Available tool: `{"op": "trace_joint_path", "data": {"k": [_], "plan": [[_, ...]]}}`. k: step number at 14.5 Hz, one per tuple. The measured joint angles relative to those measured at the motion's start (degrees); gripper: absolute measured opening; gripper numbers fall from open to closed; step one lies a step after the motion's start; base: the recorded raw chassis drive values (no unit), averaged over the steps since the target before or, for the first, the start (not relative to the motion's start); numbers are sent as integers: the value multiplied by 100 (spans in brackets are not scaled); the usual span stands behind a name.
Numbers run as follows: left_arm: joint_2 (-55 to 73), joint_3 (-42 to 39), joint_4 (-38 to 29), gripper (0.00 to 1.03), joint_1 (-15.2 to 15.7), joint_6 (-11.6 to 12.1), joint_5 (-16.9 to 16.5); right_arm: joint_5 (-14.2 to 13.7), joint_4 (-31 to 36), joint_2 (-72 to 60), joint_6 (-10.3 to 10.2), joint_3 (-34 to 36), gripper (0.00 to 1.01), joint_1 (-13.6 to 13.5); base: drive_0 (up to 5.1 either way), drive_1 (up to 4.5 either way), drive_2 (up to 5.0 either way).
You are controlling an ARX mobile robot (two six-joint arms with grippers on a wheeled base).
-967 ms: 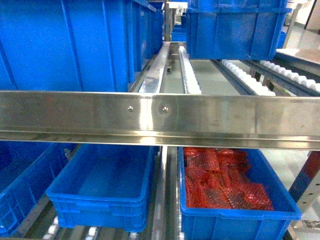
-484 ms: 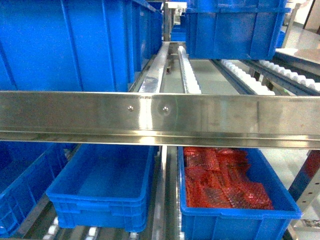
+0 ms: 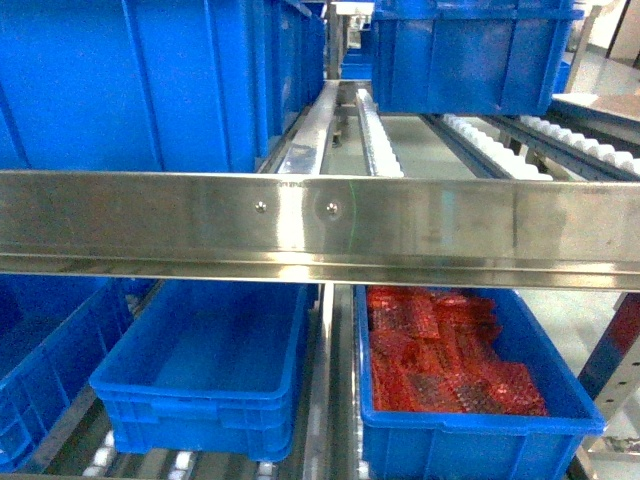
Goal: Pick blue part to blue bin on bottom shelf
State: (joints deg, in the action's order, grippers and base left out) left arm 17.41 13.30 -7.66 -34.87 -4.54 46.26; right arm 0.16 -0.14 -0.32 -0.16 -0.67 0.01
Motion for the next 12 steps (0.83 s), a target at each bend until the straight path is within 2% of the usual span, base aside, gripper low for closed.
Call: {"op": "trace_joint_path", "data": {"k": [12], "plan": [[9,-2,7,44,0,0,-2,-20,-17,0,-7,0,98,0,0,0,0]]}}
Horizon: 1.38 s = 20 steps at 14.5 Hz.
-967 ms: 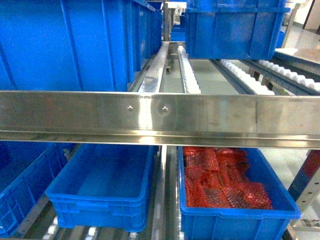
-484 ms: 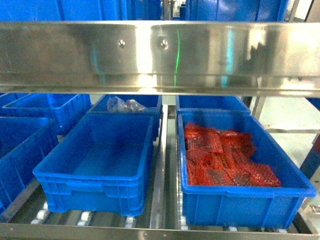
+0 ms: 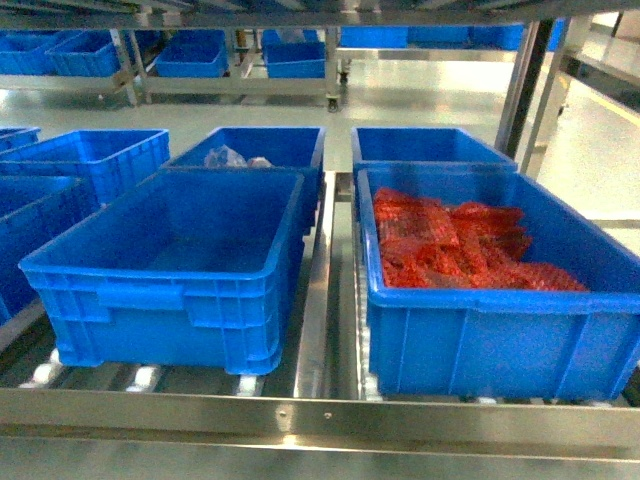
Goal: Pick blue part to blue bin on bottom shelf
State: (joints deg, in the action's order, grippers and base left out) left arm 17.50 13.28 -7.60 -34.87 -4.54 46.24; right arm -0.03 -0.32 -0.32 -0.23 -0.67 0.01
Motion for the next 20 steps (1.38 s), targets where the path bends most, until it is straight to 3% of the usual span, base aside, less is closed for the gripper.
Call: {"op": "trace_joint_path", "data": {"k": [14,20], "plan": [[2,-9,17,44,0,2,0,2,-7,0,7,0,98,0,0,0,0],[-2,-9,11,44,0,0,2,2,-9,0,7,0,98,0,-14,394,-423]]}}
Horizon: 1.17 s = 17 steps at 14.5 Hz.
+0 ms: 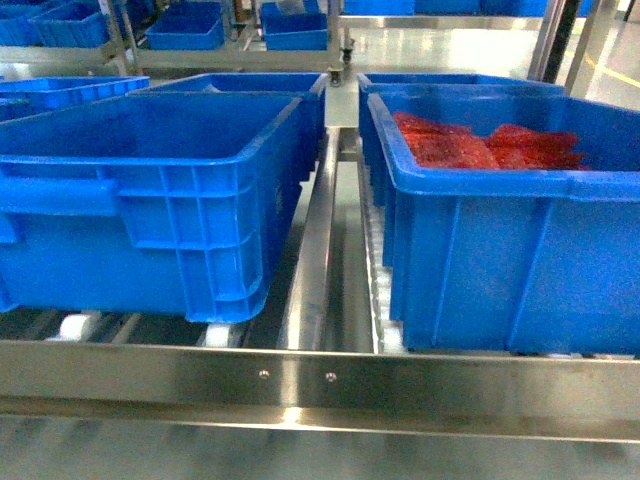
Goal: Pick blue part to blue bin on bottom shelf
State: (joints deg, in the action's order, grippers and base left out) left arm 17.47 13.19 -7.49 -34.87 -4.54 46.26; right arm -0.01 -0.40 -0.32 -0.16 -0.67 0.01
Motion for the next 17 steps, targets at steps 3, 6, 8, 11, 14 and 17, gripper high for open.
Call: {"op": "trace_joint_path", "data": {"k": [3,6,8,11,14,17], "plan": [[0,0,-7,44,0,0,-2,2,9,0,0,0,98,0,-10,399,-419],[2,0,-9,44,-2,0,-2,0,7,0,0,0,98,0,3,412,-406],[0,0,-4,44,0,0,0,2,15,0,0,0,98,0,2,206,-203],[22,0,-9,44,-2,2,-17,0,2,0,0,0,98,0,0,0,0],[11,0,-4,44,-2,2,-17,0,11,0,0,0,98,0,0,0,0],[11,0,-4,44,-2,0,-17,2,11,0,0,0,98,0,0,0,0]]}}
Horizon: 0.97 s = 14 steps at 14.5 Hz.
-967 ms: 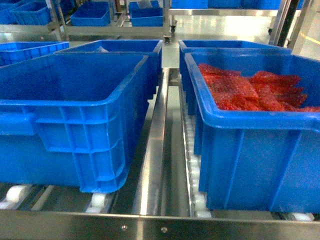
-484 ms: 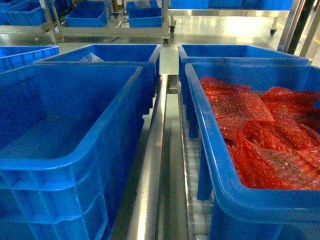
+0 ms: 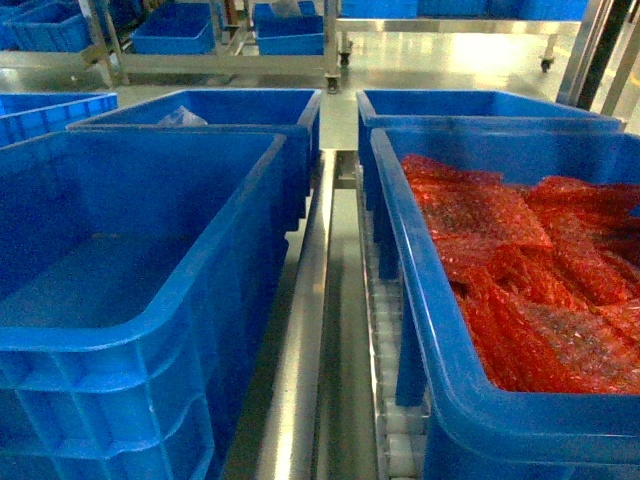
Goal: Pick blue part to blue bin on bottom shelf
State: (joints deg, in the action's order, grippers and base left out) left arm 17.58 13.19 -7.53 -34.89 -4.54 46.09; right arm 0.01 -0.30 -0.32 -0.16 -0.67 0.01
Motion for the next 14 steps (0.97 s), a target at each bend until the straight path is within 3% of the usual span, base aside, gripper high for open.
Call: {"op": "trace_joint_path", "data": {"k": [14], "plan": [[0,0,0,44,0,0,0,0,0,0,0,0,98,0,0,0,0]]}}
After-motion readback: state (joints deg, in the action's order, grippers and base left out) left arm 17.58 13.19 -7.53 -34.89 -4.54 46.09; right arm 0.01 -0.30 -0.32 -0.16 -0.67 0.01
